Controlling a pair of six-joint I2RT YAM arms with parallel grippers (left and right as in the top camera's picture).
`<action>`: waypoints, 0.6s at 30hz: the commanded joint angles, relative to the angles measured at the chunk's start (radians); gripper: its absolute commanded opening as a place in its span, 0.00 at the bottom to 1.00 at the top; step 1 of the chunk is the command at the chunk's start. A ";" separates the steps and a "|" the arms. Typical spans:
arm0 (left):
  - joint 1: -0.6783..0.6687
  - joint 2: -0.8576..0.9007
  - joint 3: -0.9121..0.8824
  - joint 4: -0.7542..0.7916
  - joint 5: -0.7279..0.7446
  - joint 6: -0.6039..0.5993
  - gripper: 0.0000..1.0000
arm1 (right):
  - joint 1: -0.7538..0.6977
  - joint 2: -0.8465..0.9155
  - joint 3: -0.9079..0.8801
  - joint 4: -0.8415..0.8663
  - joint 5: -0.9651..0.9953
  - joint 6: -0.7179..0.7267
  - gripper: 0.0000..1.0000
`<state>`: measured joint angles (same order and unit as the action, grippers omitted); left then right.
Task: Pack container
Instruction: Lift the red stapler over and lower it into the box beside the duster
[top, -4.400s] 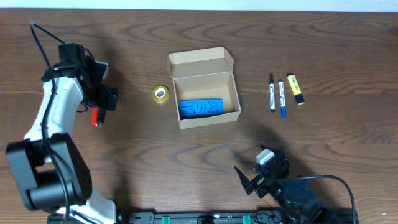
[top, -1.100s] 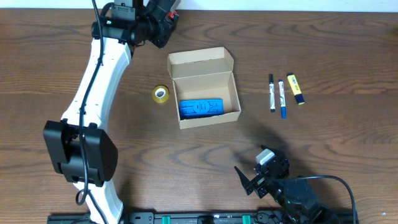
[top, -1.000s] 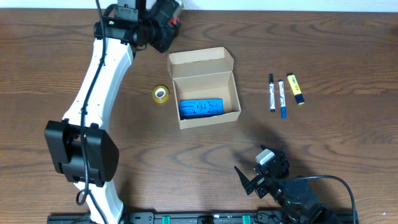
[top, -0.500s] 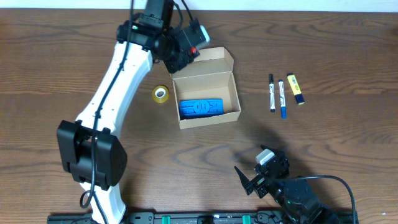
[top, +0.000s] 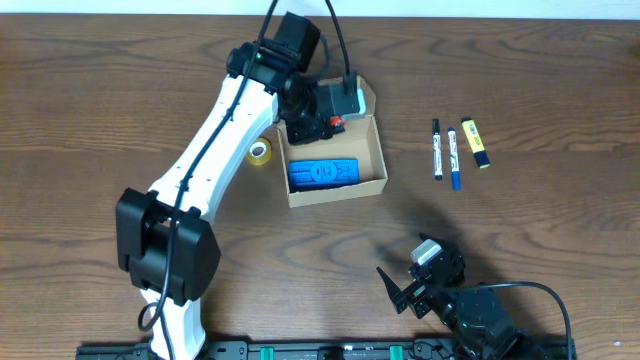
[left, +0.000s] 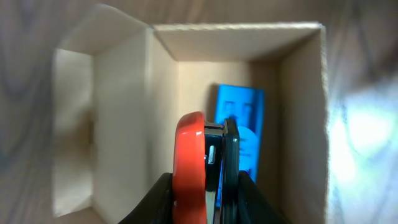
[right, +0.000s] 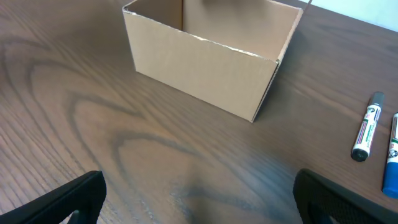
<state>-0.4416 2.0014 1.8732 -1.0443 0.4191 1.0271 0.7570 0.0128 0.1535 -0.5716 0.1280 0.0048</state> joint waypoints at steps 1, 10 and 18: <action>-0.007 0.060 0.012 -0.021 0.011 0.076 0.05 | 0.014 -0.007 -0.003 -0.001 0.002 -0.013 0.99; -0.008 0.184 0.012 0.043 -0.090 0.095 0.06 | 0.014 -0.007 -0.003 -0.001 0.002 -0.013 0.99; -0.009 0.238 0.012 0.099 -0.141 0.096 0.05 | 0.014 -0.007 -0.003 -0.001 0.002 -0.013 0.99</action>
<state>-0.4488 2.2154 1.8732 -0.9489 0.3138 1.1049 0.7570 0.0128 0.1535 -0.5713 0.1280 0.0051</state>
